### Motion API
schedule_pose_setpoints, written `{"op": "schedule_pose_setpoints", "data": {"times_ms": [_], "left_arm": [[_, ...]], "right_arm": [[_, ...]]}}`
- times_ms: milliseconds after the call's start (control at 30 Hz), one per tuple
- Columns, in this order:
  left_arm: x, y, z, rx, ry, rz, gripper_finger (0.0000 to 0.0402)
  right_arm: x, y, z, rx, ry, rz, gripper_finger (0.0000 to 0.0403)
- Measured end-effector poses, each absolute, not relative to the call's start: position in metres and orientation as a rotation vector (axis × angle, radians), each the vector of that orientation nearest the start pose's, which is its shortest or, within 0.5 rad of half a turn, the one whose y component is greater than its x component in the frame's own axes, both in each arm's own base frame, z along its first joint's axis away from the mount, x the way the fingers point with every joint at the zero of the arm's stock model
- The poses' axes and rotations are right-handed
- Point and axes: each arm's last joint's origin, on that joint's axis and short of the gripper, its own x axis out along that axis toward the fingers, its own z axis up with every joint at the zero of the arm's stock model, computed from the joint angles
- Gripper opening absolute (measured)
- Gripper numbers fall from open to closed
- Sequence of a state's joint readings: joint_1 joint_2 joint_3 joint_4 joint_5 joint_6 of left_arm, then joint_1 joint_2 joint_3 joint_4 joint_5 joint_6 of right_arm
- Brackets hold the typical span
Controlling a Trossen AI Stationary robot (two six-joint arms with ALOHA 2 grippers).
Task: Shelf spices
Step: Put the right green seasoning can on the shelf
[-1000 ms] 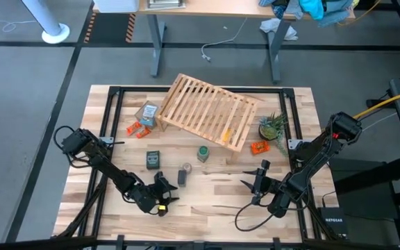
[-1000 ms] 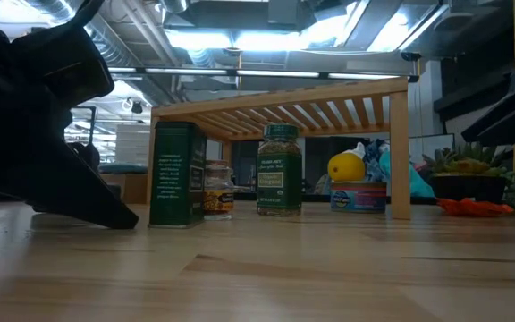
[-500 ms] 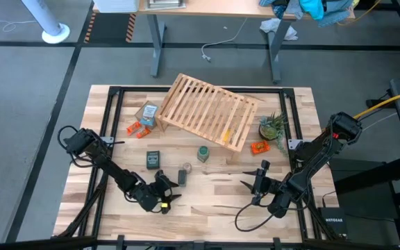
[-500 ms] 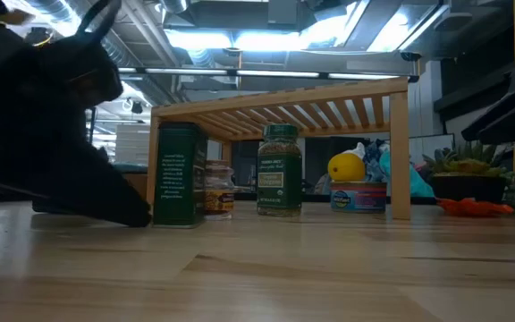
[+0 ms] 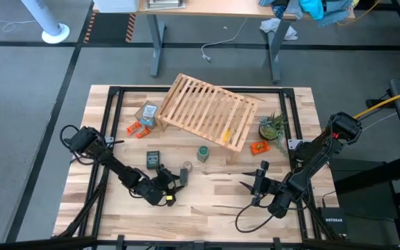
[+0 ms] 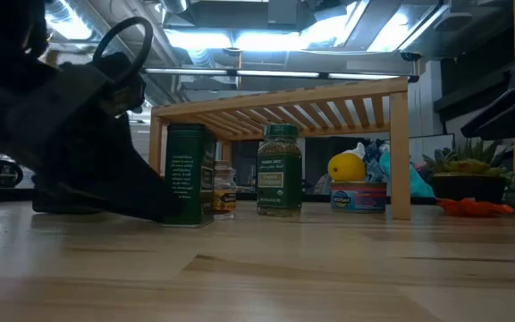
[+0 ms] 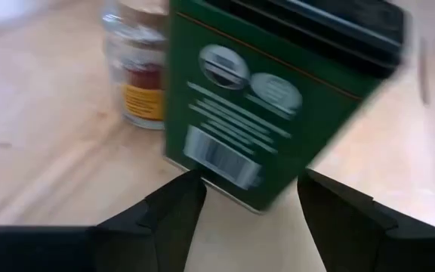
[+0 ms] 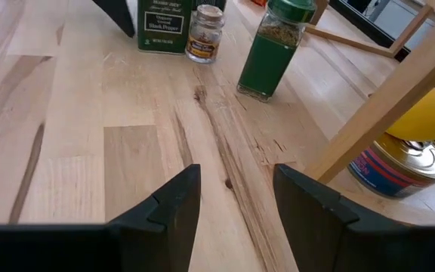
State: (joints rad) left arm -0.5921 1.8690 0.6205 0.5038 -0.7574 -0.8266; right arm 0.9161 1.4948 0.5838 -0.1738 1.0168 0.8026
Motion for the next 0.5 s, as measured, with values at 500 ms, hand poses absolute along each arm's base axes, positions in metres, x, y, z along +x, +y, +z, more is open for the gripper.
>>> {"op": "schedule_pose_setpoints", "data": {"times_ms": [500], "left_arm": [[0.2543,-0.1410,0.0792,-0.266,0.420,0.525,0.0219]], "right_arm": [[0.1638,0.1730,0.1369,-0.108,0.510,-0.311,0.0172]]}}
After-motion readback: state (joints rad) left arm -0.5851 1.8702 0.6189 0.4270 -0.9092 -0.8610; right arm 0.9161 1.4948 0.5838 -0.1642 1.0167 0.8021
